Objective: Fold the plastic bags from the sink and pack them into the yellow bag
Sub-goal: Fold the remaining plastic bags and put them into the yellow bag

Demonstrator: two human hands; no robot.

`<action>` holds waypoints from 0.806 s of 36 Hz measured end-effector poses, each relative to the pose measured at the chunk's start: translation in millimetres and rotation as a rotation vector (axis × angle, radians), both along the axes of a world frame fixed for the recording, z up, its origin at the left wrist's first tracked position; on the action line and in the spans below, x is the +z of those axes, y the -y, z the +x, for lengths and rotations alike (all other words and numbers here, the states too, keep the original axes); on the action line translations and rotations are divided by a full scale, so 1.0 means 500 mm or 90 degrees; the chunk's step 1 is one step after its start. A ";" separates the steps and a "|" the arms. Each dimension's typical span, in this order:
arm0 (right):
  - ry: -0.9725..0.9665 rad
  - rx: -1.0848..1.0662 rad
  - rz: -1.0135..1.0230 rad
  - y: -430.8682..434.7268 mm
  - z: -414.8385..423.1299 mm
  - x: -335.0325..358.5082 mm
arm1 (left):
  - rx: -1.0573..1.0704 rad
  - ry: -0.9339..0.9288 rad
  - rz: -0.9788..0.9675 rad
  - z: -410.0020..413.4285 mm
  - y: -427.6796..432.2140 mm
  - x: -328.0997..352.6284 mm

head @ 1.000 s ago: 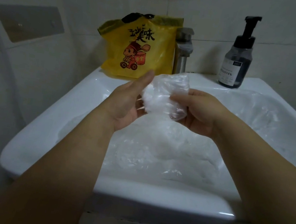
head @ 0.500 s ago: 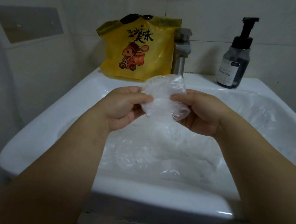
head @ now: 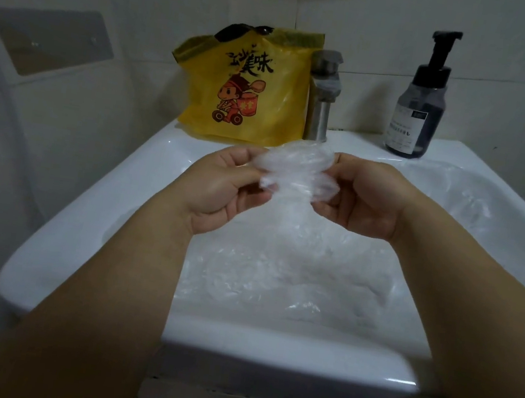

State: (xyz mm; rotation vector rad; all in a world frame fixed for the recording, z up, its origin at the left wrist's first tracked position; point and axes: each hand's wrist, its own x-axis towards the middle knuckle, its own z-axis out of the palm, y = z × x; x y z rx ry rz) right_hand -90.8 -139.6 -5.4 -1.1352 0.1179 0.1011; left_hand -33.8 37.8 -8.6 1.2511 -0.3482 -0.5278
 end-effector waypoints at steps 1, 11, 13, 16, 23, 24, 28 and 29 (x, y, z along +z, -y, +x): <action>-0.004 -0.001 -0.025 0.000 0.001 -0.002 | 0.016 0.008 -0.002 0.002 0.001 -0.001; -0.009 -0.049 -0.007 0.004 0.003 -0.001 | -0.044 0.030 0.092 -0.004 -0.005 -0.006; -0.020 -0.026 0.001 0.005 -0.001 0.002 | -0.025 0.046 0.116 -0.004 -0.002 -0.008; -0.017 -0.048 -0.064 0.003 -0.001 0.003 | 0.004 0.041 0.096 -0.008 0.001 -0.002; 0.054 -0.126 -0.163 -0.017 0.005 -0.009 | 0.118 0.144 0.168 -0.001 0.010 -0.013; 0.058 -0.131 -0.164 -0.017 0.004 -0.007 | 0.128 0.150 0.162 -0.002 0.011 -0.013; 0.049 -0.121 -0.171 -0.011 0.005 -0.011 | 0.144 0.096 0.078 0.005 0.008 -0.010; 0.041 -0.110 -0.164 -0.010 0.005 -0.011 | 0.135 0.083 0.053 0.007 0.007 -0.008</action>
